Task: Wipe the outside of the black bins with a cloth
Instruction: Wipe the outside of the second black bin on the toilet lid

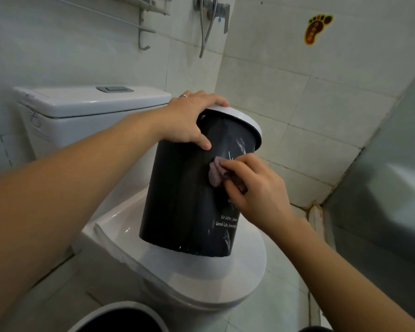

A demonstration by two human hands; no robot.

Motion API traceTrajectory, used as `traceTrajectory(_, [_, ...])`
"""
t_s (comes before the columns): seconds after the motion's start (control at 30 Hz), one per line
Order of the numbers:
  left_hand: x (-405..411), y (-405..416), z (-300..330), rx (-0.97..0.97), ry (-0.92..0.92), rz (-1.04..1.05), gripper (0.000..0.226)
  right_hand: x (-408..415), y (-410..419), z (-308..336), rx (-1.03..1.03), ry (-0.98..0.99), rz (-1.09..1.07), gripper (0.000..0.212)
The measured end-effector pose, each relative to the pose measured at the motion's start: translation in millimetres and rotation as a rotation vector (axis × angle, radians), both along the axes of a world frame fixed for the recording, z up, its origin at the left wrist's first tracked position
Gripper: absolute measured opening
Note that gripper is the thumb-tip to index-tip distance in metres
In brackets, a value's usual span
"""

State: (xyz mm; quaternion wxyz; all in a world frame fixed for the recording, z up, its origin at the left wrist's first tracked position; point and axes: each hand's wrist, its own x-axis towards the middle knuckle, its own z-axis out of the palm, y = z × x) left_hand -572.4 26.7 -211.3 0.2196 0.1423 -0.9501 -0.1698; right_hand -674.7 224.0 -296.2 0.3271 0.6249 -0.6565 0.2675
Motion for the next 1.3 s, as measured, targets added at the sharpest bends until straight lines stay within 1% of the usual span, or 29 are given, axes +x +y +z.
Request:
traceTrajectory(0.1, [0, 0, 0, -0.001, -0.001, 0.002, 0.09, 2, -3, -1, -0.008, -0.029, -0.019, 0.025])
traceTrajectory(0.2, [0, -1, -1, -0.004, 0.006, 0.004, 0.091, 8, 5, -16, 0.014, -0.021, 0.041, 0.023])
traceTrajectory(0.33, [0, -4, -2, 0.015, 0.019, 0.006, 0.091, 18, 22, -43, 0.095, -0.012, 0.141, 0.022])
traceTrajectory(0.43, [1, -3, -1, 0.022, 0.015, -0.003, 0.091, 21, 28, -48, 0.142, 0.048, 0.188, 0.021])
traceTrajectory(0.53, [1, -2, -1, -0.007, 0.016, 0.008, 0.091, 17, 22, -39, 0.104, 0.065, 0.126, 0.02])
traceTrajectory(0.63, [-1, -2, -2, -0.019, 0.018, 0.016, 0.091, 12, 17, -31, 0.004, -0.037, 0.002, 0.023])
traceTrajectory(0.7, [-2, -2, -2, -0.022, 0.013, 0.022, 0.091, 13, 19, -36, -0.002, -0.067, 0.007, 0.025])
traceTrajectory(0.83, [-4, -4, -2, 0.001, 0.012, 0.029, 0.091, 25, 35, -61, 0.104, -0.03, 0.147, 0.023])
traceTrajectory(0.93, [-5, -5, -2, 0.009, 0.011, 0.025, 0.09, 27, 44, -67, 0.185, 0.038, 0.192, 0.021])
traceTrajectory(1.0, [-5, -4, -2, 0.003, 0.013, 0.024, 0.091, 23, 40, -61, 0.151, 0.042, 0.163, 0.021])
traceTrajectory(1.1, [-6, -4, -2, -0.016, 0.017, 0.023, 0.091, 15, 29, -46, 0.038, -0.061, 0.057, 0.024])
traceTrajectory(1.17, [-6, -4, -2, -0.02, 0.019, 0.026, 0.091, 12, 24, -43, 0.01, -0.099, 0.003, 0.028])
traceTrajectory(1.3, [-5, -4, -1, 0.0, 0.011, 0.024, 0.09, 17, 31, -59, 0.038, -0.088, 0.109, 0.024])
